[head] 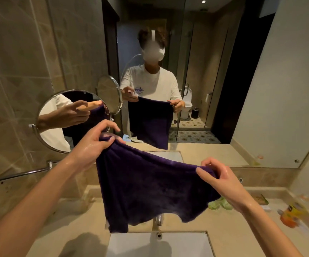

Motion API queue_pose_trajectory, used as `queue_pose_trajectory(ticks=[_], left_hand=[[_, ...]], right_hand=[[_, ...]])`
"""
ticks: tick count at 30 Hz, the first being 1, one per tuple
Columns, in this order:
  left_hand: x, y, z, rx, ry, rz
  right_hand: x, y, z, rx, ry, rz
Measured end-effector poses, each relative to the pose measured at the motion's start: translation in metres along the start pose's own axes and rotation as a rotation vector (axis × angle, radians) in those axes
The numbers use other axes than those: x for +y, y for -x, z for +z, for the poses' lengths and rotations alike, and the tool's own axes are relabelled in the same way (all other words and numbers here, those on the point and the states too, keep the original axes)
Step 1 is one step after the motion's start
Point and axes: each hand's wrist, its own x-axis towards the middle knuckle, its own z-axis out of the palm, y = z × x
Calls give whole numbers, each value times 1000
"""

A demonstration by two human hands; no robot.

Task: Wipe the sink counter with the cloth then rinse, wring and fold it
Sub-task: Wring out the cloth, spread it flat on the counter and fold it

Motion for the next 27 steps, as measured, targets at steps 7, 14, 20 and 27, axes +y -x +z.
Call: queue_pose_trajectory(ticks=[7,14,20,27], left_hand=[[7,6,29,-15,-110,-1],[19,6,30,-95,-255,87],[23,-1,38,-120,-104,107],[28,-2,48,-104,-79,134]], right_hand=[[-35,-10,19,84,-177,-83],[-48,-25,27,174,-279,-154],[-56,-38,39,84,-77,-173],[-78,-40,54,78,365,-227]])
